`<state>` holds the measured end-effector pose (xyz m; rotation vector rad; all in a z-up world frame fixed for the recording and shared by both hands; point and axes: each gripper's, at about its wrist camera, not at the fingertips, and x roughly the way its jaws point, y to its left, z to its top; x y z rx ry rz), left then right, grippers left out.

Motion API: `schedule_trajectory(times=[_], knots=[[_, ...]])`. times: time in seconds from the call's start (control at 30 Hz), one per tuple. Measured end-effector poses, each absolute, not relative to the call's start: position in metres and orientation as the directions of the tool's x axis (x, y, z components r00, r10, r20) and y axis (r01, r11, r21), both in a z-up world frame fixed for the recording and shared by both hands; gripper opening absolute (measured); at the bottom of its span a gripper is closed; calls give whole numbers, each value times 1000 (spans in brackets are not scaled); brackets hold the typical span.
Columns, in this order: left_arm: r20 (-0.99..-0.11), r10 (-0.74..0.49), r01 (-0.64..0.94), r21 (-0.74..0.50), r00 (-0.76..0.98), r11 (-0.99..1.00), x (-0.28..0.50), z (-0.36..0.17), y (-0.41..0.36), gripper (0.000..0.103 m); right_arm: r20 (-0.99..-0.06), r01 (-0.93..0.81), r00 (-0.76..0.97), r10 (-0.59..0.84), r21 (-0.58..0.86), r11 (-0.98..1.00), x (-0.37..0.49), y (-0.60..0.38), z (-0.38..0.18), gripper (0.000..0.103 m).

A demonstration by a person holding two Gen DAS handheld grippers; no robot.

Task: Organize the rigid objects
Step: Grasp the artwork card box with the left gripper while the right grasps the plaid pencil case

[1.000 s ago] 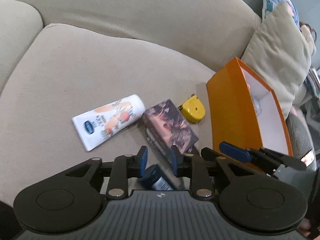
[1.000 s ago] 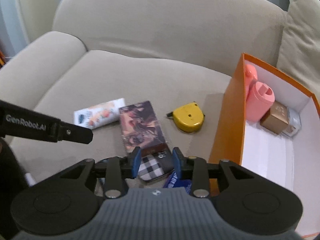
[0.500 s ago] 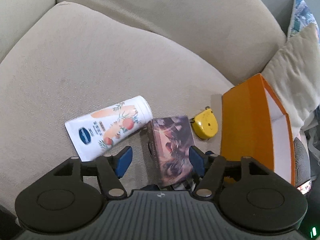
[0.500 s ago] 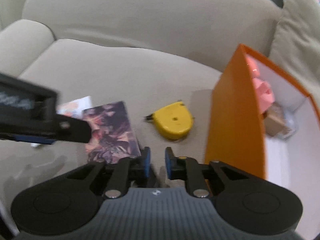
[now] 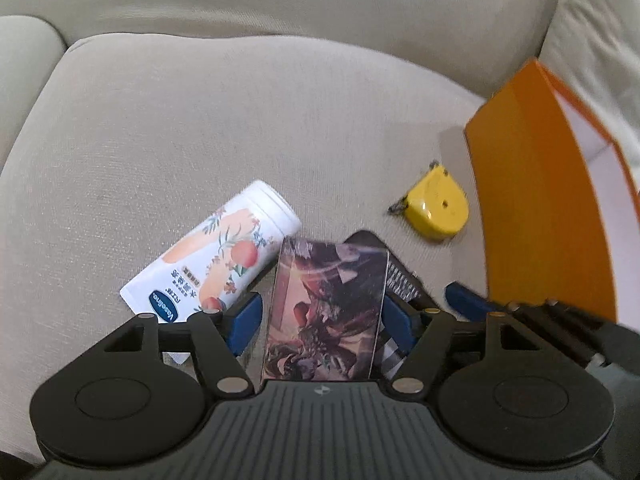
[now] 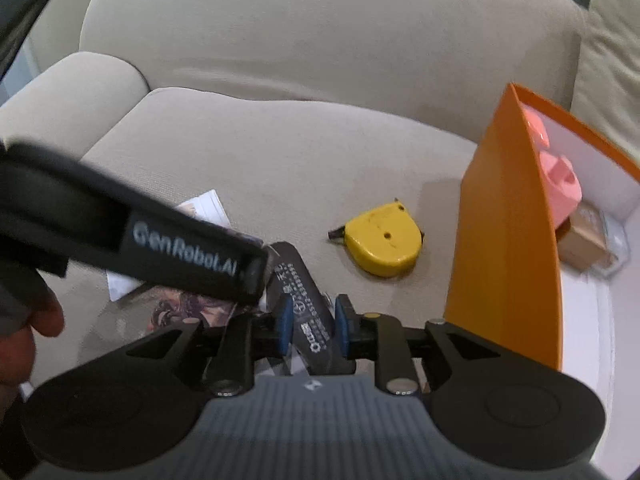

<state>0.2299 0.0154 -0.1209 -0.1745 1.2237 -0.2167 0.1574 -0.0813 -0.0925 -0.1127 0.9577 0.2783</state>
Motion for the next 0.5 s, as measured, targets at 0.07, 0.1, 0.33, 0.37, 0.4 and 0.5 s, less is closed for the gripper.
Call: schedule_trajectory(times=[0.07, 0.1, 0.33, 0.37, 0.4, 0.5], knots=[[-911, -259, 90, -243, 321, 966, 228, -123, 14, 70, -821, -292, 541, 182, 20, 956, 158, -83, -94, 26], [-908, -265, 97, -247, 324, 964, 226, -124, 14, 68, -820, -303, 541, 187, 17, 953, 157, -83, -95, 30], [-897, -246, 81, -233, 366, 969, 216, -112, 28, 67, -819, -419, 516, 251, 14, 908, 152, -73, -93, 58], [-894, -247, 74, -237, 373, 969, 215, -109, 31, 67, -823, -434, 510, 249, 3, 901, 153, -71, -95, 63], [-890, -254, 67, -247, 379, 967, 214, -107, 36, 67, -828, -444, 505, 244, -7, 896, 155, -69, -99, 64], [-878, -278, 51, -281, 388, 958, 213, -103, 49, 67, -853, -469, 469, 230, -20, 883, 162, -63, -110, 66]])
